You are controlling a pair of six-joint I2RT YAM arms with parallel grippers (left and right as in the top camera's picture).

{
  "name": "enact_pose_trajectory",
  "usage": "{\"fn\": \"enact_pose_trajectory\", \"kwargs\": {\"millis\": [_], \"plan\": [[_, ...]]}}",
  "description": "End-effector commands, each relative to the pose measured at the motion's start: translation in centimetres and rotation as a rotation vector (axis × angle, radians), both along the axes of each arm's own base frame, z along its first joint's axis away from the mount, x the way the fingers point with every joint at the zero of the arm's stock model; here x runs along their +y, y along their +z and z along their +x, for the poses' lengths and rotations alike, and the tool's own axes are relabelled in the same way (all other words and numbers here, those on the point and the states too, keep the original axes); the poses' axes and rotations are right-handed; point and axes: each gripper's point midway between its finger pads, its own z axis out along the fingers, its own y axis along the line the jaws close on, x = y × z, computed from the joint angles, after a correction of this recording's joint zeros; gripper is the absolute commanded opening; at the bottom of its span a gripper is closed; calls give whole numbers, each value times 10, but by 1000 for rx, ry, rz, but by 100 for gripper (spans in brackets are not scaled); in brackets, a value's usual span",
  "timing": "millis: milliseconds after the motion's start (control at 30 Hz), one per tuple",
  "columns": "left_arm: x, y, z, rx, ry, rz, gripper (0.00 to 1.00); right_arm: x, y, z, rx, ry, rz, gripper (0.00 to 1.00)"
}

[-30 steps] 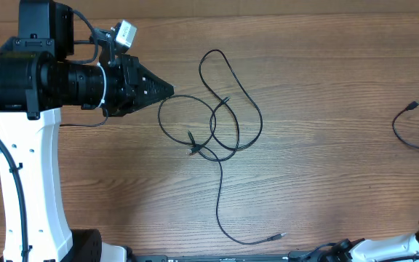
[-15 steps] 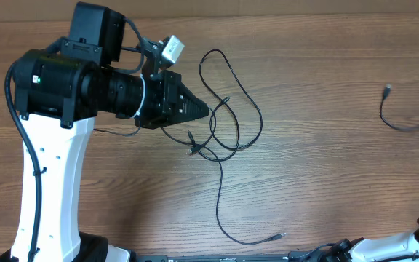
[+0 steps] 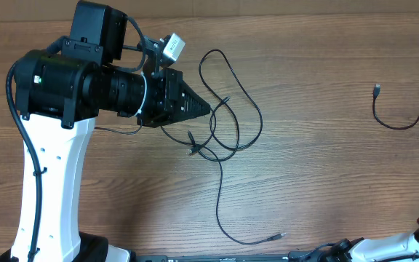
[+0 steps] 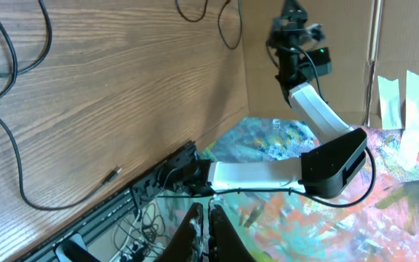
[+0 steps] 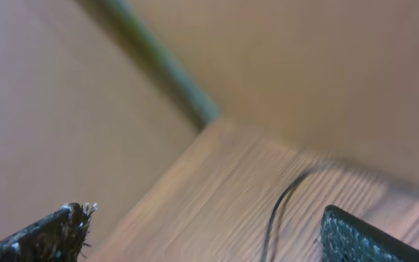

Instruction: Untangle cables

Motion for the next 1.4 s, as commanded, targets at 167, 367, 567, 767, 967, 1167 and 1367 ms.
{"fn": "enact_pose_trajectory", "kwargs": {"millis": [167, 367, 567, 767, 967, 1167, 1367], "plan": [[0, 11, -8, -29, -2, -16, 7, 61, -80, 18, 281, -2, 266, 100], [0, 11, -9, -22, -3, -17, 8, 108, -111, 46, 432, 66, 215, 100], [1, 9, -13, -5, -6, -9, 8, 110, -129, 32, 588, -199, 175, 100], [1, 9, -13, -7, -6, -6, 8, 113, -129, 32, 598, -213, 172, 100], [2, 7, -13, -8, -7, 4, 8, 100, -138, 14, 665, -266, 148, 100], [4, 4, -12, -12, 4, 25, 8, 104, -159, 8, 734, -239, 157, 100], [4, 4, -11, -12, 4, 25, 8, 110, -190, 5, 789, -216, 197, 14]]}}
